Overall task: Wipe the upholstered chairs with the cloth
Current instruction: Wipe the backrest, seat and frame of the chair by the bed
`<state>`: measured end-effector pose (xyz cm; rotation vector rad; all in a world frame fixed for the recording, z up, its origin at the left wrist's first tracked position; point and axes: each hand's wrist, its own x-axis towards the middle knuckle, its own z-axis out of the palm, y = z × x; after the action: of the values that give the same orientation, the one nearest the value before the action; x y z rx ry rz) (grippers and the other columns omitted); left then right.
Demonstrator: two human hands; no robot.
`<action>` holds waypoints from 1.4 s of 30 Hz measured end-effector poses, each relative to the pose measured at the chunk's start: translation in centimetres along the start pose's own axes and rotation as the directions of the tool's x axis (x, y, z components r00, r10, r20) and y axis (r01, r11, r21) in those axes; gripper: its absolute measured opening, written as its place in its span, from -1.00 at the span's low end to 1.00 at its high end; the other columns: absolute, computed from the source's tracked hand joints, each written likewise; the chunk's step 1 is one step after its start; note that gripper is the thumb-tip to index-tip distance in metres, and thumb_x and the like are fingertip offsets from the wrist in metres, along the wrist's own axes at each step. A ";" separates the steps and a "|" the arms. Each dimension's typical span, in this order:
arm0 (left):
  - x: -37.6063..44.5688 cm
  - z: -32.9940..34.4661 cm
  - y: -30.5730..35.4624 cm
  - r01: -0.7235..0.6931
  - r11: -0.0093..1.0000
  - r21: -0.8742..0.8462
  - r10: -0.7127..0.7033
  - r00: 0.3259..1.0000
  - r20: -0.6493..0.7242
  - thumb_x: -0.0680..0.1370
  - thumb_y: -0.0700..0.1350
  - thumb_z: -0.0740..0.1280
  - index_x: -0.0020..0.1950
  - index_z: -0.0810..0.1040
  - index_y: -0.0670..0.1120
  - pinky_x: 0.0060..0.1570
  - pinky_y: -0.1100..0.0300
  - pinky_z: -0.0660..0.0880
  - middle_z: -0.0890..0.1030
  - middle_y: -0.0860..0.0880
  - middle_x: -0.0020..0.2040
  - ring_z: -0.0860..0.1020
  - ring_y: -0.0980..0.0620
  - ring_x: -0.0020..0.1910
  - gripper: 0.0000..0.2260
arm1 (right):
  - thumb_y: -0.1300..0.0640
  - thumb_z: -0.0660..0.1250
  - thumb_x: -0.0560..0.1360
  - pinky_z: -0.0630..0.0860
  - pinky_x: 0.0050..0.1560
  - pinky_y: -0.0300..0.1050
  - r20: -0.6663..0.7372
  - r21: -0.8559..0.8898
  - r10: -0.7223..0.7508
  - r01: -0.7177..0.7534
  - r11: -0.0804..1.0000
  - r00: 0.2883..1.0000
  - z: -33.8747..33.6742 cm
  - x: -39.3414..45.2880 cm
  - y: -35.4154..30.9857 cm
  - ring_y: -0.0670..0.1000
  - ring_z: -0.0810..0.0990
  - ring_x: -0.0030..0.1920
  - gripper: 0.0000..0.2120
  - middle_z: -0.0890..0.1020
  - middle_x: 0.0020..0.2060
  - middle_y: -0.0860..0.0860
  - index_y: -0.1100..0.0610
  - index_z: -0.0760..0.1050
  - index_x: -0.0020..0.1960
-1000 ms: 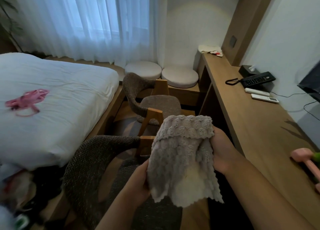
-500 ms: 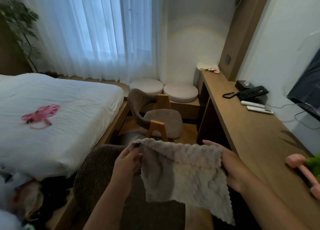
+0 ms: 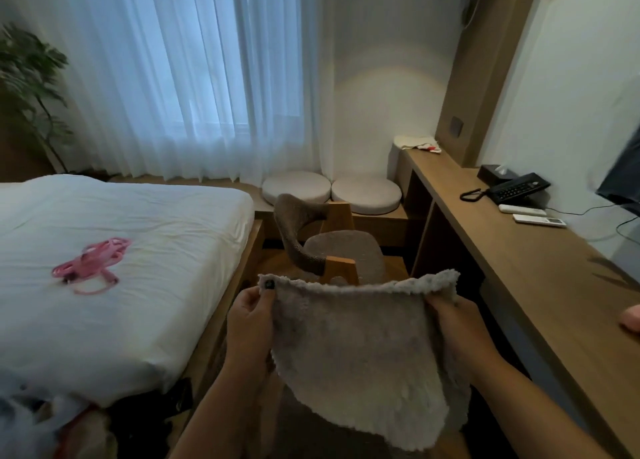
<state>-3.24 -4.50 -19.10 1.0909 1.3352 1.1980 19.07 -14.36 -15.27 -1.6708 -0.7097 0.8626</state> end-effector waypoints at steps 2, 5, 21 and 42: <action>1.9 -3.3 0.1 -0.007 0.999 0.052 0.008 1.000 -0.015 0.62 0.02 0.22 0.14 0.53 -0.12 -0.09 0.12 0.51 0.58 -0.04 -0.05 0.54 0.01 -0.07 -0.75 | -0.04 0.26 0.54 0.44 -0.29 -0.11 -0.036 -0.025 0.038 -0.039 0.999 0.999 3.4 -0.3 0.0 0.11 0.60 -0.19 -0.70 0.64 -0.22 0.13 0.18 0.59 -0.11; 4.0 -6.9 0.4 -0.017 0.996 0.088 0.017 1.000 -0.001 0.63 -0.02 0.22 0.13 0.51 -0.11 -0.26 0.20 0.42 0.58 -0.05 -0.07 0.53 0.05 -0.13 -0.80 | -0.09 0.24 0.53 0.46 -0.25 -0.01 -0.082 -0.129 0.016 -0.027 0.991 0.997 8.1 -0.6 0.5 0.06 0.55 -0.29 -0.70 0.59 -0.29 0.11 0.11 0.51 -0.23; 4.3 -11.0 -2.2 0.111 0.992 0.059 -0.123 0.950 0.287 0.63 -0.10 0.21 0.10 0.49 -0.04 -0.14 0.23 0.46 0.56 -0.07 0.03 0.55 0.05 -0.03 -0.90 | 0.11 0.28 0.55 0.54 -0.22 -0.30 -0.027 -0.344 -0.338 0.309 0.887 0.941 22.8 -7.0 3.3 -0.15 0.58 -0.28 -0.84 0.61 -0.36 -0.15 -0.07 0.59 -0.15; 3.7 -12.0 -0.6 0.105 0.978 -0.182 -0.050 0.957 0.284 0.62 -0.21 0.21 -0.06 0.67 -0.08 -0.17 0.22 0.53 0.66 -0.11 -0.16 0.60 0.00 -0.17 -0.77 | -0.03 0.23 0.55 0.41 -0.41 -0.35 0.209 -0.453 -0.544 0.574 0.683 0.813 25.6 -4.8 3.9 -0.12 0.53 -0.42 -0.80 0.53 -0.44 -0.13 0.03 0.56 -0.11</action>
<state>-15.51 -2.05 -19.91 1.0139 1.0123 1.0492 -4.70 -5.46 -22.31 -1.7088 -1.4972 0.2826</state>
